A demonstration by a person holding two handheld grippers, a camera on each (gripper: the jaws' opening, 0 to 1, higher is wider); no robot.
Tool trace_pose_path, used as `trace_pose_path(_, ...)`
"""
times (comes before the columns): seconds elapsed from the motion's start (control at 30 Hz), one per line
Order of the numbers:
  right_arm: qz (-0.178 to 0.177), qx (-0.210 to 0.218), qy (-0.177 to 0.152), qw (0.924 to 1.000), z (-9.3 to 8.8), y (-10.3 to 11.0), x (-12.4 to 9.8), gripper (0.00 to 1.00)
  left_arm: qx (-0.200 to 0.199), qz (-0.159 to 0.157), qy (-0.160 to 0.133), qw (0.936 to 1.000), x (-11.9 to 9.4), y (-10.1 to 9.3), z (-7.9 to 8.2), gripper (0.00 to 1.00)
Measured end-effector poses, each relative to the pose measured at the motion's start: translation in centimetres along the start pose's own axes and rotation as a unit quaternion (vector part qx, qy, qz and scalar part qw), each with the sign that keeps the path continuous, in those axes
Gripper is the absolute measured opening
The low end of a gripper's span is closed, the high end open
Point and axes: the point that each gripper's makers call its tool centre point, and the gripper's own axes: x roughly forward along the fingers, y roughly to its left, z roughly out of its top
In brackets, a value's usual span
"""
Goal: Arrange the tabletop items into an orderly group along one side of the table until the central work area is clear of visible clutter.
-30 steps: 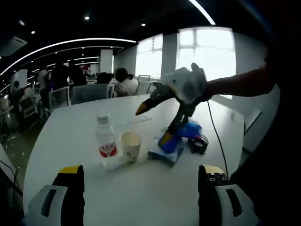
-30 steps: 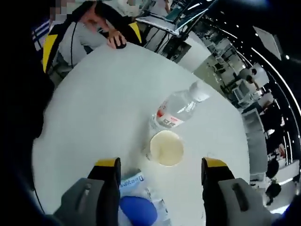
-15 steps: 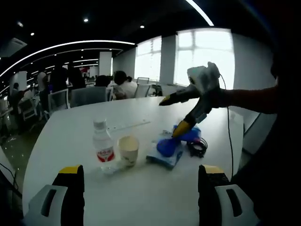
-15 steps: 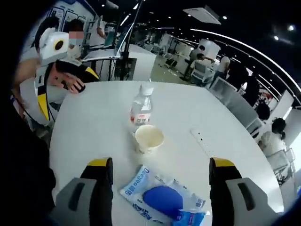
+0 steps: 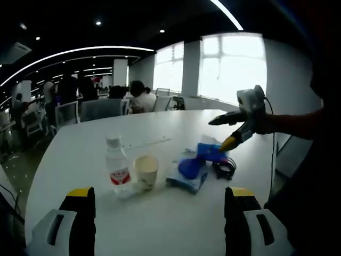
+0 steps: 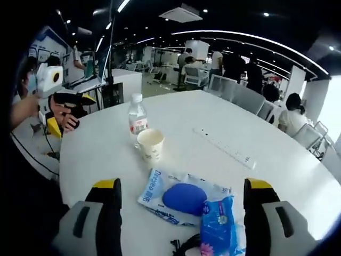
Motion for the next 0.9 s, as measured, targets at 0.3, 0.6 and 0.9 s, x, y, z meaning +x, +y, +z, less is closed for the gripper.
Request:
trace_pose_path(0.3, -0.035, 0.043, 0.009, 0.9984, -3.3, -1.5, -3.2, 0.92, 0.003, 0.001, 0.001, 1.0000, 0.0, -0.4, 0.1, 1.00)
trace_pose_path(0.6, -0.052, 0.060, -0.001, 0.9969, -4.3, -2.3, -5.2, 0.93, 0.005, -0.002, -0.001, 1.0000, 0.0, -0.8, 0.3, 1.00)
trace_pose_path(0.9, -0.065, 0.071, -0.001, 0.9954, -5.2, -2.7, -6.3, 0.94, 0.006, 0.001, 0.006, 1.0000, 0.0, -1.2, 0.0, 1.00)
